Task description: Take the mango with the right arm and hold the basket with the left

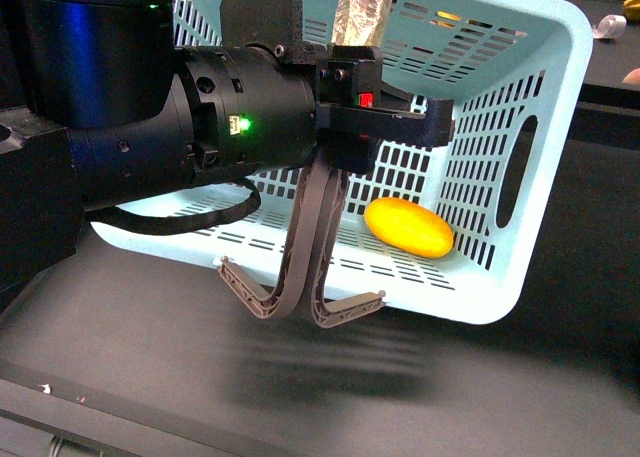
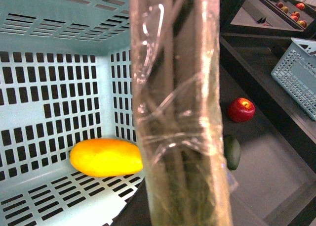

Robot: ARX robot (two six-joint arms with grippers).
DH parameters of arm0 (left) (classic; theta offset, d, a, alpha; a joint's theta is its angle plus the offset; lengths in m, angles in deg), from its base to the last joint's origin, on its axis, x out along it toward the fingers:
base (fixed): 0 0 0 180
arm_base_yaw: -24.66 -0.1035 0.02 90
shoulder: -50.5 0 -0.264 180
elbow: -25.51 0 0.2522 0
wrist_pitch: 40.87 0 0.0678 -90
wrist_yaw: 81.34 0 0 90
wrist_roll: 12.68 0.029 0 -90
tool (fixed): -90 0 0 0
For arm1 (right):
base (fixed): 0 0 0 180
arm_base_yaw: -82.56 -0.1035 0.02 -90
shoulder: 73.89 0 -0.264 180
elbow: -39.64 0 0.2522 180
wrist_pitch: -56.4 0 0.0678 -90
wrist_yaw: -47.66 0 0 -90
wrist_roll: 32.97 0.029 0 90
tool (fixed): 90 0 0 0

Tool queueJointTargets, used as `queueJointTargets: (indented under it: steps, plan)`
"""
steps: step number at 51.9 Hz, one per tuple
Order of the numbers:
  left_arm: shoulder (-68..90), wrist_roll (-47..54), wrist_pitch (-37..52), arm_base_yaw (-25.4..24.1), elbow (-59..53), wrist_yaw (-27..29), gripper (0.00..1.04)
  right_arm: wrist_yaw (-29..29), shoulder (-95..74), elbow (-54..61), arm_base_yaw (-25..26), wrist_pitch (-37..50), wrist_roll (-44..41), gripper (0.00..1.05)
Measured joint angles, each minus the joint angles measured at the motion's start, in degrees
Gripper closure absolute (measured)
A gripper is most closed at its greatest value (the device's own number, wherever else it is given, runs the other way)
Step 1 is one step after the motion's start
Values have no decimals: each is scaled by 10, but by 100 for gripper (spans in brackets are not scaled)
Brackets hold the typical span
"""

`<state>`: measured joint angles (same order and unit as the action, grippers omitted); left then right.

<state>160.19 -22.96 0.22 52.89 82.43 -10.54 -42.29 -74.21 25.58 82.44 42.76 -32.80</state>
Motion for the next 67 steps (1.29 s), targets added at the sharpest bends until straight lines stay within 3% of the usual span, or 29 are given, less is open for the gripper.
queueJointTargets:
  steps: [11,23,29,39,55,67]
  plan:
    - [0,0,0,0,0,0,96,0,0,0,0,0,-1,101]
    - [0,0,1,0,0,7,96,0,0,0,0,0,-1,64]
    - [28,-53,38,-3,29,125,96,0,0,0,0,0,-1,39]
    - [68,-208,7,-44,122,214,96,0,1,0,0,0,-1,6]
    - [108,-449,-112,-99,233,354,97,0,1,0,0,0,0,8]
    - [150,-610,-202,-117,292,372,97,0,1,0,0,0,0,8]
